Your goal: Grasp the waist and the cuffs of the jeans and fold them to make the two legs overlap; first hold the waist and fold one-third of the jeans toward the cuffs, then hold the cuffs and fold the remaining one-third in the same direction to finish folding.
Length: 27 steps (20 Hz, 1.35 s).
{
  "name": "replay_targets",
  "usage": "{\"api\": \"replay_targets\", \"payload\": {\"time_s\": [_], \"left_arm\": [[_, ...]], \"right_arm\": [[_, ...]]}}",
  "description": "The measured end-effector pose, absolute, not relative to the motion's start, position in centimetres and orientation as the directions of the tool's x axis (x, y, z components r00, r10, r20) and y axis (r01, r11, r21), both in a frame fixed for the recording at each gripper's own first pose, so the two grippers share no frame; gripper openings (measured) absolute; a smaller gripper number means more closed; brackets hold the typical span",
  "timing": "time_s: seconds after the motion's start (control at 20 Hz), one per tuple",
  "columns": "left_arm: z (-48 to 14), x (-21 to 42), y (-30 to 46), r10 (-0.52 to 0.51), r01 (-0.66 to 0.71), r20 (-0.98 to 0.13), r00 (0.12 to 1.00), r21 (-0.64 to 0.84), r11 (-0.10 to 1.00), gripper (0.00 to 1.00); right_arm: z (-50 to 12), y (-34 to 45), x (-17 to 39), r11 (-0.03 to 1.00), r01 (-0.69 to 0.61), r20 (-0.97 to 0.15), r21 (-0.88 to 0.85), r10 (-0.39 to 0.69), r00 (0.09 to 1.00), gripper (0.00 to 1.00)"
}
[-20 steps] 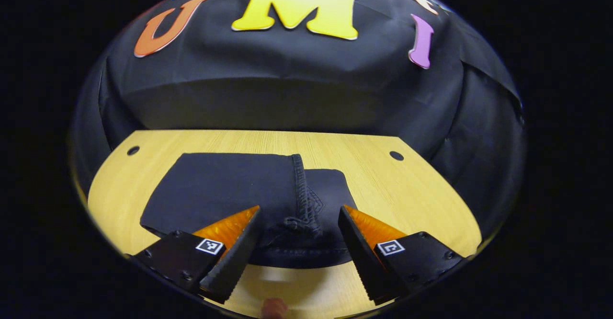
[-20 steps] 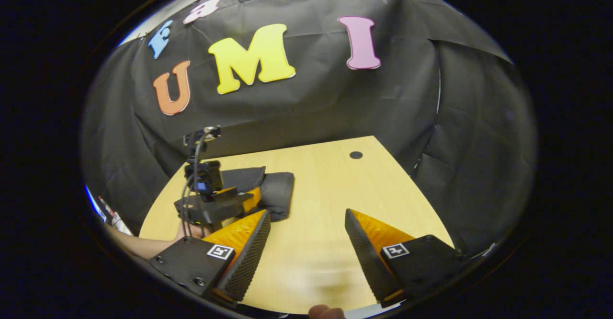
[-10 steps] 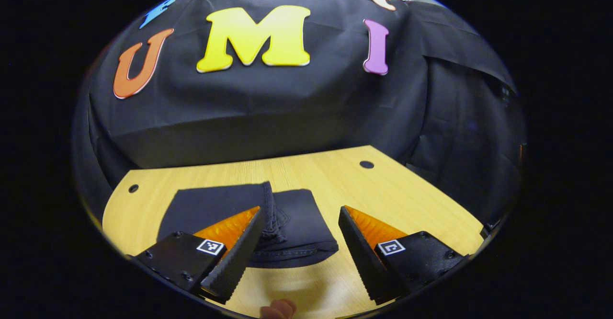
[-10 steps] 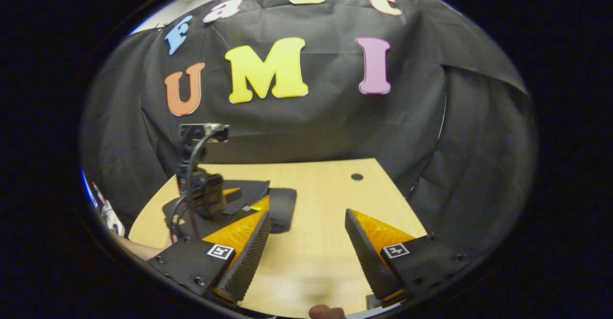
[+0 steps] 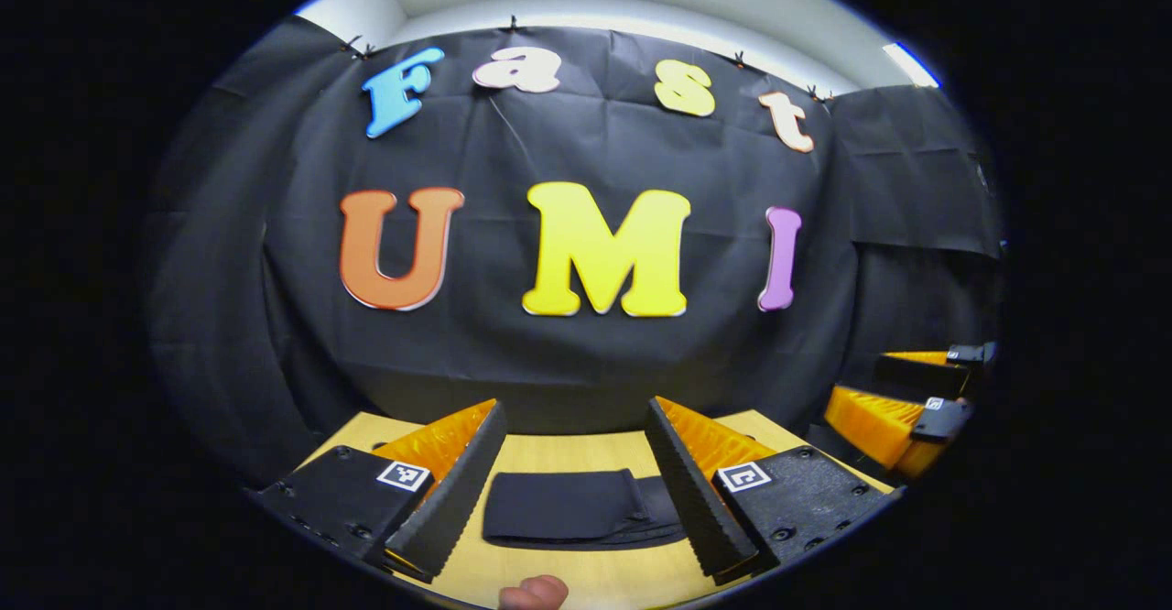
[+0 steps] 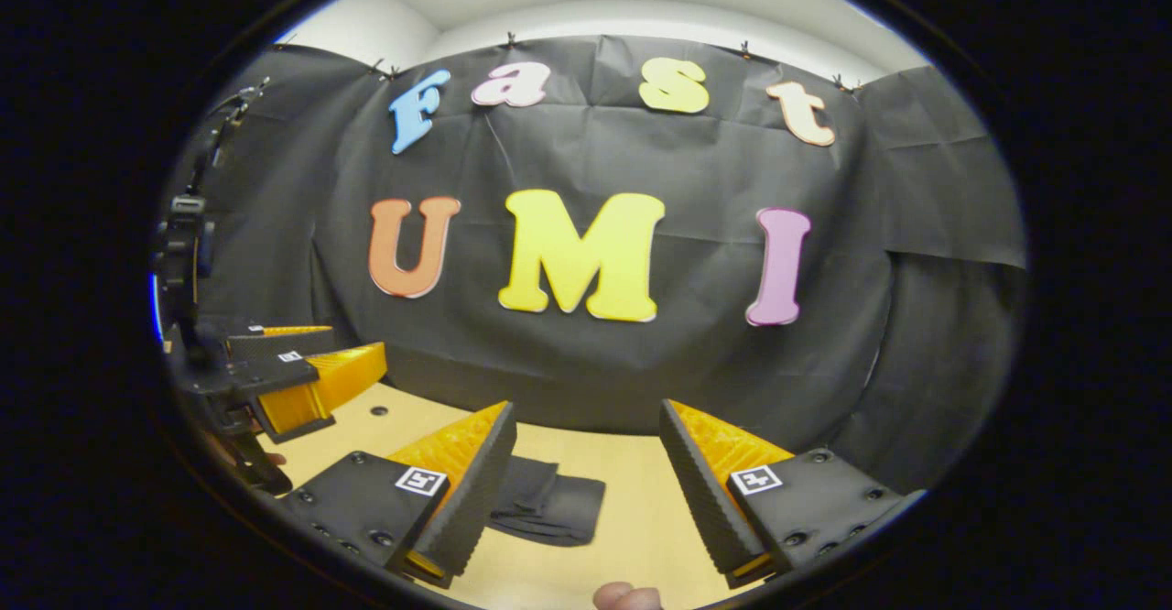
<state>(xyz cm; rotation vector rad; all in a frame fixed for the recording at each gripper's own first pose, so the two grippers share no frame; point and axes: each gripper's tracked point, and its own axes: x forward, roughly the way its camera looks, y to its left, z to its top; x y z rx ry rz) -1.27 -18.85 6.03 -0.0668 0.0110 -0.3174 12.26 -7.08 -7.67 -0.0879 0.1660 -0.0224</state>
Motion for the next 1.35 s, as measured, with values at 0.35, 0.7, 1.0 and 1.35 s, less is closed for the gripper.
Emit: {"api": "replay_targets", "payload": {"time_s": [0.35, 0.7, 1.0, 1.35], "left_arm": [[10.2, -3.7, -14.3, -0.223, 0.229, 0.084, 0.971, -0.080, 0.970, 0.98], [10.8, -3.8, -14.0, -0.200, 0.207, 0.073, 0.977, -0.094, 0.974, 0.98], [9.7, -4.1, -13.3, -0.191, 0.195, 0.047, 0.980, -0.115, 0.974, 0.98], [9.1, -4.1, -12.0, -0.161, 0.164, 0.032, 0.986, -0.142, 0.976, 0.88]], "right_arm": [[-5.9, -0.9, 12.4, 0.998, 0.018, -0.065, -0.062, -0.022, 0.998, 0.94], [-6.0, 2.6, 11.5, 0.996, 0.007, -0.067, -0.094, -0.013, 0.998, 0.94], [-5.6, 2.6, 12.5, 0.993, 0.016, -0.067, -0.114, -0.023, 0.997, 0.94], [-5.3, 4.3, 12.5, 0.991, -0.020, -0.058, -0.134, 0.012, 0.998, 0.94]]}}
